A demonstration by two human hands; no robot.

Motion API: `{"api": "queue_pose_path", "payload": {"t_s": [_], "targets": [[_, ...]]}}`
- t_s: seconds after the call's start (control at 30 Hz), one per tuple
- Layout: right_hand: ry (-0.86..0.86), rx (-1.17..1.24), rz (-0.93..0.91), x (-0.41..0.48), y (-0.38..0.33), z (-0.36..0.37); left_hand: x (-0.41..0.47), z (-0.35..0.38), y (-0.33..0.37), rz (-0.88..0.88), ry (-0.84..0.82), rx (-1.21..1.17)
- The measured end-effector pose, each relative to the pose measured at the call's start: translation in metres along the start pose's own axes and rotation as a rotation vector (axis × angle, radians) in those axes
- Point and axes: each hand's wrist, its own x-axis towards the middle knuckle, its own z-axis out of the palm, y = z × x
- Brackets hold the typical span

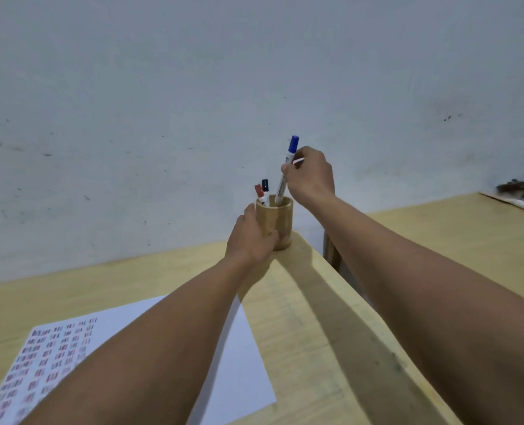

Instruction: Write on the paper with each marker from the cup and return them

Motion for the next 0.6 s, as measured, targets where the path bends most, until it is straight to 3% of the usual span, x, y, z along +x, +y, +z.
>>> {"api": "queue_pose_path", "payload": {"t_s": [0.23,0.6], "targets": [[-0.141,-0.108,0.039,0.012,0.025,0.025,0.018,0.022,-0.014,-0.046,0.024,-0.212],[-0.237,-0.159,0.146,0.003,0.032,0.024,0.015,0.018,-0.014,-0.026,0.023,-0.212]]}}
